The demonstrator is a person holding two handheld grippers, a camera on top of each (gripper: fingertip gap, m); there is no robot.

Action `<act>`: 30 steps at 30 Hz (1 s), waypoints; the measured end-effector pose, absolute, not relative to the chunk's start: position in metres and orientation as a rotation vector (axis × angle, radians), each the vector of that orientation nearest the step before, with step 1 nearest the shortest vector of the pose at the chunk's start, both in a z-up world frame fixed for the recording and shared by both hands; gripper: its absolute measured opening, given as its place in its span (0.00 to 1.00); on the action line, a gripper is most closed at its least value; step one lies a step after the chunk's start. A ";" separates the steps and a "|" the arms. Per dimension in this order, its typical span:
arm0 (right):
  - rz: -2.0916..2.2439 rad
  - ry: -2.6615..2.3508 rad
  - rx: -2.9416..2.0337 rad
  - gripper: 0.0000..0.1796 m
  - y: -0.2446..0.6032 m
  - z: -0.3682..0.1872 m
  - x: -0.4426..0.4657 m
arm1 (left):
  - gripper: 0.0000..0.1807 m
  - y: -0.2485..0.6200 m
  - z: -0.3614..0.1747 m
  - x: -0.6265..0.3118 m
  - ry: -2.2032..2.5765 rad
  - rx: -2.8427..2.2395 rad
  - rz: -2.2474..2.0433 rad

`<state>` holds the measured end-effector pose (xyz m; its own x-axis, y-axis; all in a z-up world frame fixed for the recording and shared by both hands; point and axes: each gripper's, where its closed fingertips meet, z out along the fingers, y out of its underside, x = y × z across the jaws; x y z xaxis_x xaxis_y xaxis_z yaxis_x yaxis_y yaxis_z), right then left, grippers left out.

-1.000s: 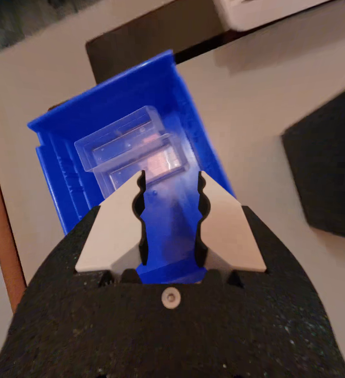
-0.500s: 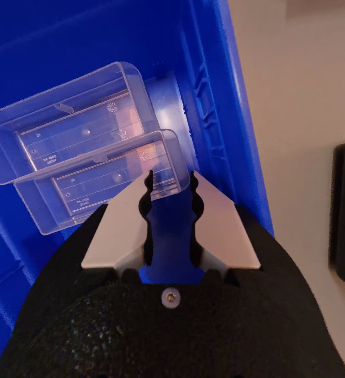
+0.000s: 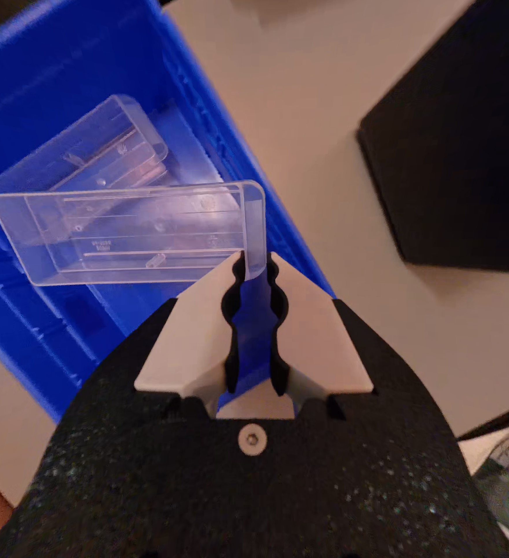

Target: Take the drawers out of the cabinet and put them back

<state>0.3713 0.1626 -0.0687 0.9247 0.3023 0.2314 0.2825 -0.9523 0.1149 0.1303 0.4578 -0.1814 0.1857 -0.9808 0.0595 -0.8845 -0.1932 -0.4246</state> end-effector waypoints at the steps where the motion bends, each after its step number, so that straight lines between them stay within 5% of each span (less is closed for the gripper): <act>1: 0.379 0.454 3.007 0.00 0.163 -0.069 0.371 | 0.06 0.450 -0.167 0.125 1.804 -2.115 -0.474; 11: 0.378 0.449 3.008 0.00 0.163 -0.069 0.371 | 0.06 0.285 -0.040 0.070 2.134 -1.329 -0.491; 20: 0.356 0.439 3.030 0.00 0.163 -0.069 0.371 | 0.06 0.114 -0.084 0.009 2.849 -0.717 -0.673; 30: 0.344 0.439 3.029 0.00 0.163 -0.069 0.371 | 0.06 0.087 -0.131 0.059 3.303 -0.683 -0.562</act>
<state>0.3712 0.1627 -0.0690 0.9346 0.2867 0.2105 0.2729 -0.9576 0.0926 0.0593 0.0869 -0.1315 -0.8835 -0.3332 0.3292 -0.4233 0.8688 -0.2567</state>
